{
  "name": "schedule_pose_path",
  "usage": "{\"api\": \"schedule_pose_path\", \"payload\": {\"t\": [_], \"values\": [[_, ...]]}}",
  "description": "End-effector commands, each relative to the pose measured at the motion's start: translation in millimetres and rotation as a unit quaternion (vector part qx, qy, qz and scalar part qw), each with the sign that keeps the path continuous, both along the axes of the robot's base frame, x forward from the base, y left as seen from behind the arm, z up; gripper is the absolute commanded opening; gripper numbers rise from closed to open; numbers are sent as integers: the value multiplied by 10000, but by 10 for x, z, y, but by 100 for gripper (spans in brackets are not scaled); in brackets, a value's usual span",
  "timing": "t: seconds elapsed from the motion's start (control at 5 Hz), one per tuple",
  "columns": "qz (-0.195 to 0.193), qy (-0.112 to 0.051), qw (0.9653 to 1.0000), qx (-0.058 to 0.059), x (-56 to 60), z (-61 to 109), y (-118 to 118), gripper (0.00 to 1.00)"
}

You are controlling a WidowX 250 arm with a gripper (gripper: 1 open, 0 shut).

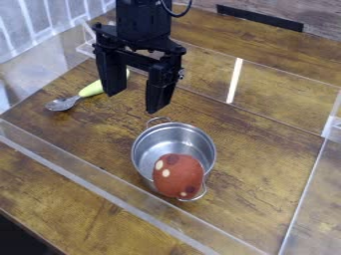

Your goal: Remove the mushroom from the silver pot and put it on the table

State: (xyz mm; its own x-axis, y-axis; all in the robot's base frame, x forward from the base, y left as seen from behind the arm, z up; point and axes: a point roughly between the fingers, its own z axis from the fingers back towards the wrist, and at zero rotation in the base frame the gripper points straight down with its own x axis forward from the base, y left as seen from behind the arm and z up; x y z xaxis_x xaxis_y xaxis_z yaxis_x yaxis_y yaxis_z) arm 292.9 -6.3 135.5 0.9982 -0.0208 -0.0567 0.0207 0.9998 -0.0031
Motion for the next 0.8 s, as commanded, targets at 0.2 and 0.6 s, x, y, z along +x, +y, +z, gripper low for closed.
{"api": "schedule_pose_path", "payload": {"t": [0.2, 0.6], "values": [[232, 222, 9995, -19, -99, -218, -32, 100], [710, 110, 9974, -89, 69, -630, -290, 100]]}}
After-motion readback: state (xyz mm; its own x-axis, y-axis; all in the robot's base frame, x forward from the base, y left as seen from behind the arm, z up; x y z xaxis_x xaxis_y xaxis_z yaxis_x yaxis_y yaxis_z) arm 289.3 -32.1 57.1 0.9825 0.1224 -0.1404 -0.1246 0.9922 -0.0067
